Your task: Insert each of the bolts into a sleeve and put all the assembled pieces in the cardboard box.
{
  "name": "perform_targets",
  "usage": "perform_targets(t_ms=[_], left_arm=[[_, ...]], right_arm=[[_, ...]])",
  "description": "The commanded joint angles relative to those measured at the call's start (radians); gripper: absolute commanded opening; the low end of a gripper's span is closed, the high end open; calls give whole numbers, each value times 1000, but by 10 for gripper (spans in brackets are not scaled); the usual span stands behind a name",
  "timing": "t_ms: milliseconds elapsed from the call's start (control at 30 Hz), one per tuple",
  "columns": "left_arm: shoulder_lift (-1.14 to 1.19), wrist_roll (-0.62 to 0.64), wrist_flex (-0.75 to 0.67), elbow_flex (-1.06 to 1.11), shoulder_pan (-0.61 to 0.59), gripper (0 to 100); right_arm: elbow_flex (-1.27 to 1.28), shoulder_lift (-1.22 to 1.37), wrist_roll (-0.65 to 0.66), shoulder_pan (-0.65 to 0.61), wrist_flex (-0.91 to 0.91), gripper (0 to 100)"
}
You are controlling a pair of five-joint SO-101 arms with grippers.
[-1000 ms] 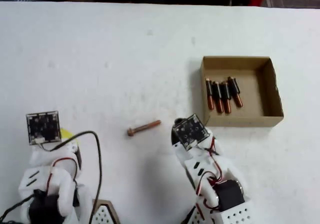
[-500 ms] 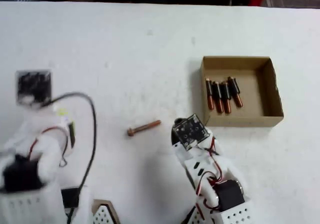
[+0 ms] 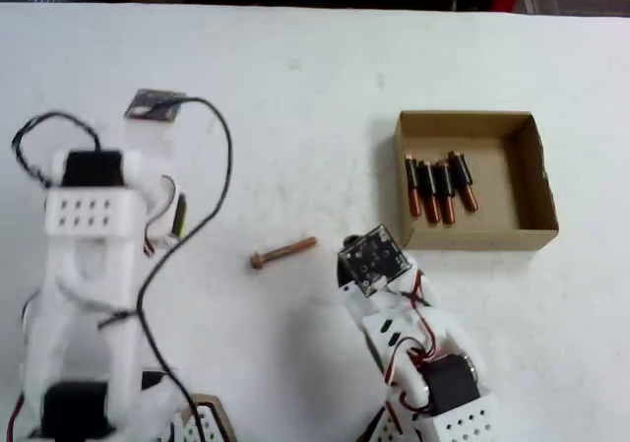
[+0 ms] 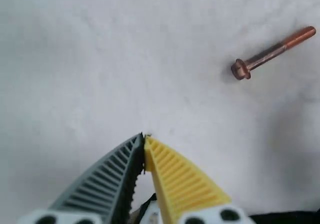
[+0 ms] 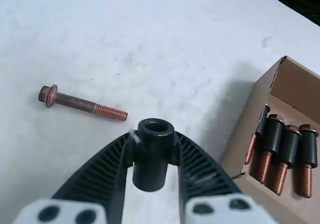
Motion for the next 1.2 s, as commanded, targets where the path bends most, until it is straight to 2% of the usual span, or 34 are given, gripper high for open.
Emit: perform_targets(t_ms=[0, 133, 300, 433, 533, 767, 967, 1167], left_arm=[[120, -213, 61, -109, 16, 27], [259, -431, 41, -147, 16, 27], [378, -479, -8, -152, 27, 27], [387, -569, -18, -164, 51, 27], [387, -571, -12, -184, 93, 27], [394, -537, -18, -184, 219, 29], [395, -496, -38, -180, 323, 196], [395, -493, -135, -121, 374, 203]], right_arm=[[-12, -13, -5, -4, -27, 17], [-12, -13, -5, -4, -27, 17], [-12, -13, -5, -4, -27, 17], [-12, -13, -5, -2, -27, 17], [-12, -13, -5, 13, -27, 17], [-12, -13, -5, 140, -67, 17], [-12, -13, -5, 202, -84, 17], [-12, -13, -5, 274, -119, 17]])
